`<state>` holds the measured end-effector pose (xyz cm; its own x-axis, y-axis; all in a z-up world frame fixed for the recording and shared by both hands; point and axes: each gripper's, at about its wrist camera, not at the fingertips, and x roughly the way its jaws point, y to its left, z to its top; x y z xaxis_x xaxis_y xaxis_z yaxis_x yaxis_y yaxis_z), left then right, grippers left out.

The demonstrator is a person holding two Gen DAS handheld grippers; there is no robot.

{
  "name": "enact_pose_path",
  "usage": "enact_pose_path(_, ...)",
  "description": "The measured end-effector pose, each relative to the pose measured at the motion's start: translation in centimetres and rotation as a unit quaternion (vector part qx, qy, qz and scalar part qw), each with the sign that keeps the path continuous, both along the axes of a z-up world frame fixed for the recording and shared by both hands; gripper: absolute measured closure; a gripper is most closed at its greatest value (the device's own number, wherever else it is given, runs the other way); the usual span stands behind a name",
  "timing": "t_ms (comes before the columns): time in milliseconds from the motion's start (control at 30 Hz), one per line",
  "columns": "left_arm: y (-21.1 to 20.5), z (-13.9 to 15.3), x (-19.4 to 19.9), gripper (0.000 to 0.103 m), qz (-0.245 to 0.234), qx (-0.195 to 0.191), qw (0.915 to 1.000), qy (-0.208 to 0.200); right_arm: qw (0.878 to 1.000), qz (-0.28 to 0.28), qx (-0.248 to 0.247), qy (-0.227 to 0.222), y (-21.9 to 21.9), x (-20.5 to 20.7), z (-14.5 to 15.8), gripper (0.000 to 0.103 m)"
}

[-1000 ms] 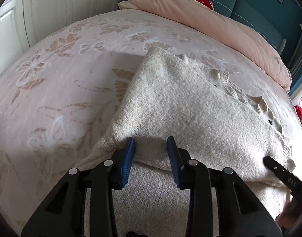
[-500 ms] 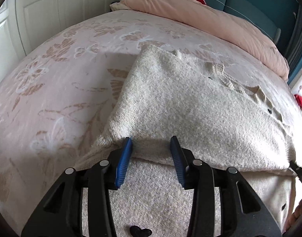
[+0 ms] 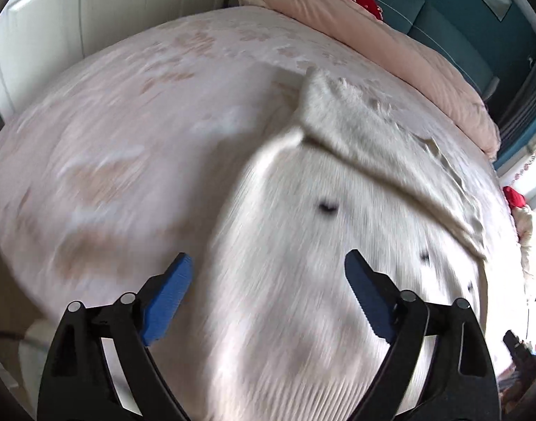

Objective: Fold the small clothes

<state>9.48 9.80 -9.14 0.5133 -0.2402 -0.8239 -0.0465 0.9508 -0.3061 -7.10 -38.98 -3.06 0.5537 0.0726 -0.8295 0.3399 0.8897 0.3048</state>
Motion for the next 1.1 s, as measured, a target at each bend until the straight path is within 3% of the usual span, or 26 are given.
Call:
enact_pose_path(100, 1.1, -1.0, -3.3, 0.014, -0.015, -0.02, 0.9988, 0.042, 0.998, 0.01, 0.041, 0.038, 1.1, -3.7, -1.9, 0.036)
enact_pose_path(267, 1.5, -3.4, -6.1, 0.012, -0.011, -0.036, 0.9964, 0.076, 0.988, -0.002, 0.137, 0.075, 1.7, -6.1, -6.4, 0.036)
enact_pose_path(400, -0.3, -3.9, -5.8, 0.006, -0.031, -0.004, 0.9973, 0.066, 0.986, 0.012, 0.149, 0.072, 2.8, -4.9, -6.9, 0.035)
enact_pose_path(567, -1.9, -3.7, -5.4, 0.009, -0.04, -0.02, 0.9973, 0.058, 0.986, 0.01, 0.153, 0.062, 3.4, -3.8, -7.1, 0.034)
enact_pose_path(600, -2.3, -3.7, -5.3, 0.015, -0.044, -0.023, 0.9971, 0.056, 0.987, 0.012, 0.15, 0.057, 3.5, -3.8, -7.1, 0.036)
enact_pose_path(667, -3.0, -3.3, -5.3, 0.037, -0.061, -0.027, 0.9963, 0.054, 0.988, 0.017, 0.143, 0.048, 3.7, -4.1, -6.8, 0.084)
enact_pose_path(700, -3.1, -3.0, -5.4, 0.058, -0.072, -0.029, 0.9959, 0.047, 0.986, 0.023, 0.161, 0.046, 3.6, -4.2, -6.9, 0.092)
enact_pose_path(733, -3.1, -2.7, -5.6, 0.08, -0.082, -0.038, 0.995, 0.041, 0.986, 0.019, 0.163, 0.039, 3.4, -4.4, -6.6, 0.092)
enact_pose_path(767, -2.8, -2.5, -5.6, 0.088, -0.087, -0.052, 0.9939, 0.042, 0.988, 0.019, 0.154, 0.029, 3.4, -4.7, -6.1, 0.092)
enact_pose_path(933, -0.2, 0.2, -6.8, 0.091, -0.063, -0.1, 0.9928, 0.02, 0.99, 0.032, 0.132, -0.035, 3.7, -5.8, -1.7, 0.093)
enact_pose_path(1100, 1.3, 2.7, -7.9, 0.093, -0.056, -0.131, 0.9896, 0.019, 0.99, 0.041, 0.118, -0.06, 3.5, -7.3, 1.5, 0.093)
